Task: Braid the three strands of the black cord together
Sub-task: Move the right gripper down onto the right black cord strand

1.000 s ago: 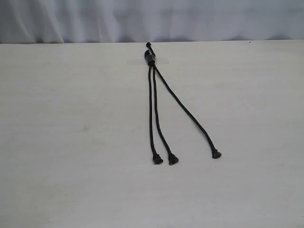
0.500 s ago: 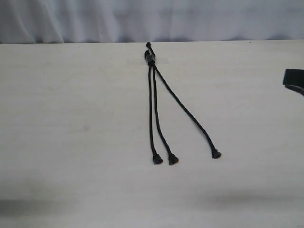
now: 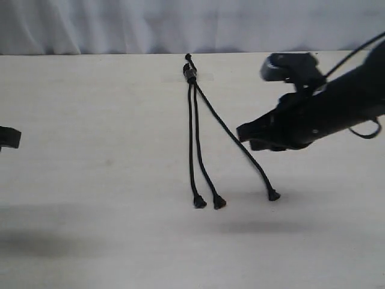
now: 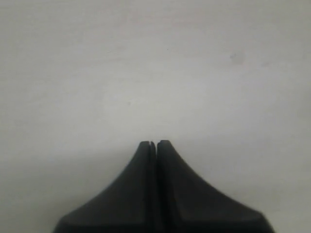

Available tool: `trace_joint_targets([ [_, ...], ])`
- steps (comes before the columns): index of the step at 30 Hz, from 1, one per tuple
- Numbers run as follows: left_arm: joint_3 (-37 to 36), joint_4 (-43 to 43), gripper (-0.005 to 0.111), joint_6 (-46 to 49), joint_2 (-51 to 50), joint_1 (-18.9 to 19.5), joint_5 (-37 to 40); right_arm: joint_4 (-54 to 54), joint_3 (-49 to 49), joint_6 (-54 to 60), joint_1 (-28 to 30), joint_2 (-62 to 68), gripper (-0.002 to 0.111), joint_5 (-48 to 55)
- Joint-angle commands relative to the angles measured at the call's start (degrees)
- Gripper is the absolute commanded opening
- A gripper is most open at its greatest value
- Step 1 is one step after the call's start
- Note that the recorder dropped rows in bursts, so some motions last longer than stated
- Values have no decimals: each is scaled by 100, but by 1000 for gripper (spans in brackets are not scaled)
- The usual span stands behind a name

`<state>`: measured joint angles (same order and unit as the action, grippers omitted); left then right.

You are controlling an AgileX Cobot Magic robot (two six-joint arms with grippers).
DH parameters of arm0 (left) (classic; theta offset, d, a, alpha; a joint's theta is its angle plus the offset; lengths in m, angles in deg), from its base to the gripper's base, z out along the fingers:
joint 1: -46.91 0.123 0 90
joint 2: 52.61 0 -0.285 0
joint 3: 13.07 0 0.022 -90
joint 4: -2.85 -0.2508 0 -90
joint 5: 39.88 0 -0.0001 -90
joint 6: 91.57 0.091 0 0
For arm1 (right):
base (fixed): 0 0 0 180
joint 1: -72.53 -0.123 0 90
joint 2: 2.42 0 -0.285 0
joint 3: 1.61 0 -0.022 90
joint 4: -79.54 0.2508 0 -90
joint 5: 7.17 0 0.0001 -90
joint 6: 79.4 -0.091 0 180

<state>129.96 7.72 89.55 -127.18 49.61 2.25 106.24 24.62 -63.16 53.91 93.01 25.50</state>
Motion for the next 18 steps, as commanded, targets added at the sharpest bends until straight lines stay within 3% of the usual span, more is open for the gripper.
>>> trace_joint_targets([
  [1, 112, -168, 0, -314, -206, -623, 218, -1197, -797, -866, -694, 905, 4, 367],
  [6, 112, -170, 0, -718, -707, -1304, 119, -1964, -1709, -1349, -1144, 1772, 5, 828],
  [9, 112, -123, 0, -760, -939, -1573, -184, -2208, -2160, -1624, -1291, 2225, 12, 1150],
  [14, 112, 52, 0, -760, -964, -1679, -422, -2357, -2489, -1852, -1370, 2744, 35, 1375],
  [18, 112, 53, 0, -760, -964, -1679, -326, -2470, -2498, -1900, -1445, 2934, 38, 1364],
])
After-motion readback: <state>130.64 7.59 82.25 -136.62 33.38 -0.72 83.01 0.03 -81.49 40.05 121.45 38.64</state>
